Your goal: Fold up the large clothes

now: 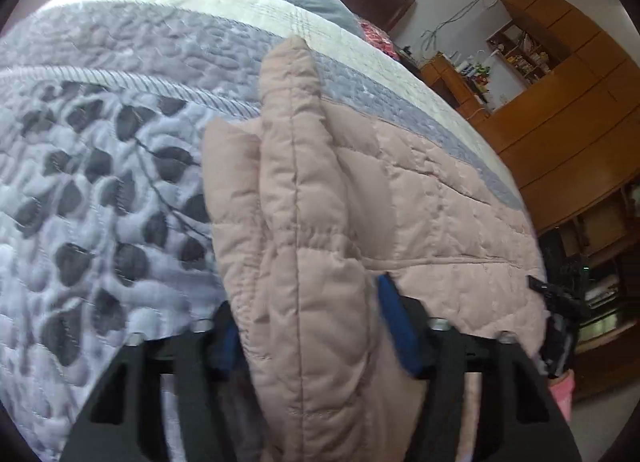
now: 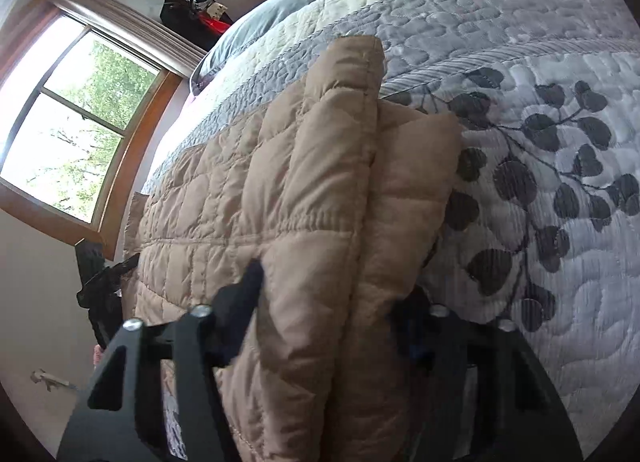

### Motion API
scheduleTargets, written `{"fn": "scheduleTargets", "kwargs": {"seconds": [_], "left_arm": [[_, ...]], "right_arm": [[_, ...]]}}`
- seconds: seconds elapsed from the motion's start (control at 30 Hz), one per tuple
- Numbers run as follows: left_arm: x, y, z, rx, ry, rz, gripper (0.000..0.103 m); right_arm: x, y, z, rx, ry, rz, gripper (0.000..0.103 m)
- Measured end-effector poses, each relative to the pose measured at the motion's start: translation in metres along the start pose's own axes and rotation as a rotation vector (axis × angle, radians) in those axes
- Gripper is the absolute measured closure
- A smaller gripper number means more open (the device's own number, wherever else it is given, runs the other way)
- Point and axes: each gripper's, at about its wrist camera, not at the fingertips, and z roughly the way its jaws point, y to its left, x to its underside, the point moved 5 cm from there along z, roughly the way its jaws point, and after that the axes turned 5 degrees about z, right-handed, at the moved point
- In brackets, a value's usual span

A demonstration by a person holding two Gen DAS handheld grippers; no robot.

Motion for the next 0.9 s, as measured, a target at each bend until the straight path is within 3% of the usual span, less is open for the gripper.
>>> {"fn": "scheduleTargets", "kwargs": {"seconds": [0.1, 0.2, 0.33, 0.53, 0.73, 0.9], "left_arm": [[0.002, -0.01, -0.004, -0.008, -0.028, -0.003, 0.081], [0.004, -0.021, -0.018, 0.016, -0.061, -0.02, 0.088], [0.015, -0.049, -0.057, 0.066, -0.111, 0.019, 0.09], [0.051, -0.097, -0.119, 0.071, -0.139, 0.091, 0.09], [0.112, -0.102, -0.169, 0.041, -0.126, 0.122, 0.089], [0.166, -0.085, -0.164, -0.004, -0.08, 0.127, 0.088]], "right_arm": [[0.005, 0.008, -0.012, -0.036, -0.021, -0.009, 0.082], [0.013, 0.021, -0.033, -0.03, -0.049, -0.049, 0.085], [0.038, 0.053, -0.074, -0.061, -0.087, -0.13, 0.086], [0.098, 0.093, -0.128, -0.079, -0.09, -0.214, 0.086], [0.158, 0.104, -0.159, -0.083, -0.055, -0.222, 0.086], [0.2, 0.095, -0.152, -0.063, 0.001, -0.218, 0.085]]}}
